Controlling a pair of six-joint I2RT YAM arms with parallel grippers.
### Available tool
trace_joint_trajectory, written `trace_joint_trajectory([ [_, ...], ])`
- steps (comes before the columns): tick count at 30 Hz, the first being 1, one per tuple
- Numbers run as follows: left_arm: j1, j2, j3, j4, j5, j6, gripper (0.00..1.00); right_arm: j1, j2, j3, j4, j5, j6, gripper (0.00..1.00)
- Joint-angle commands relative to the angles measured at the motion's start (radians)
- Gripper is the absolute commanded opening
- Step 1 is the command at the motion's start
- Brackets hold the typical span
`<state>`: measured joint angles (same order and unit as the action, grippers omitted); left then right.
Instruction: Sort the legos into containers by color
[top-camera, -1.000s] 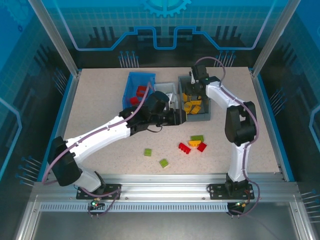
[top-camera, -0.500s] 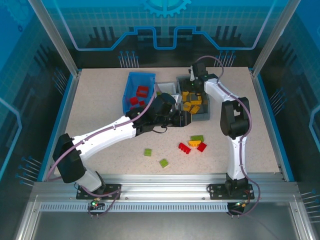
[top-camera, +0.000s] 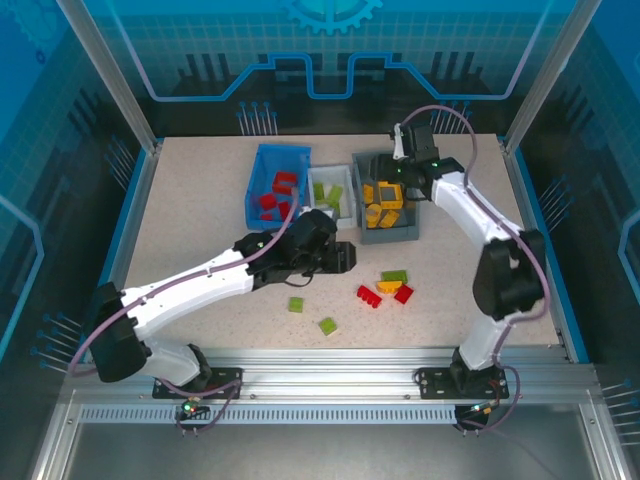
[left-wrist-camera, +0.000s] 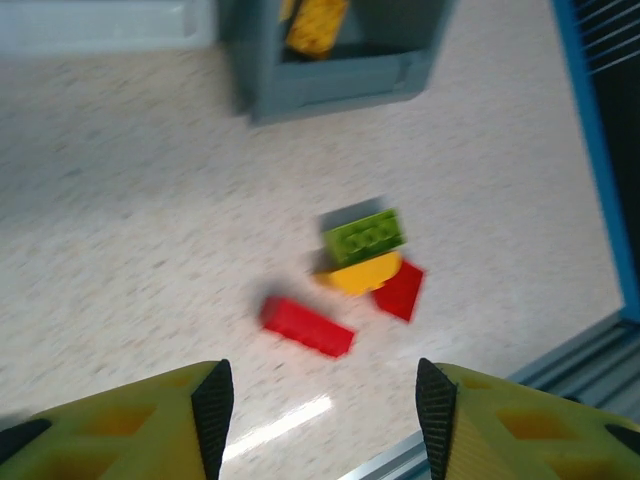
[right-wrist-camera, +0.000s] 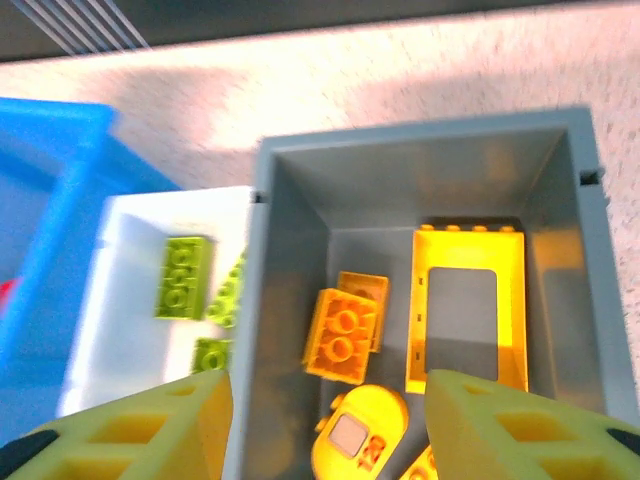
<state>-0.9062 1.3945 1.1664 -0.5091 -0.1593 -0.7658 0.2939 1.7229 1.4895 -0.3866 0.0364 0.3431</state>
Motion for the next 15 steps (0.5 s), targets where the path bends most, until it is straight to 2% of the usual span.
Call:
trace_joint_trajectory([
  [1, -0.003, -0.052, -0.071, -0.166, -0.079, -0.062, 0.56, 0.089, -0.174, -0.123, 0.015, 0.051, -0.023, 0.54],
  [6, 0.013, -0.035, -0.162, -0.253, -0.054, -0.053, 0.66, 0.347, -0.467, -0.419, 0.010, 0.151, 0.013, 0.61],
  [10, 0.029, 0.017, -0.200, -0.257, -0.020, 0.010, 0.74, 0.577, -0.675, -0.660, 0.002, 0.185, 0.118, 0.68],
  [15, 0.064, 0.114, -0.209, -0.236, 0.006, 0.091, 0.75, 0.802, -0.856, -0.834, 0.009, 0.246, 0.233, 0.71],
])
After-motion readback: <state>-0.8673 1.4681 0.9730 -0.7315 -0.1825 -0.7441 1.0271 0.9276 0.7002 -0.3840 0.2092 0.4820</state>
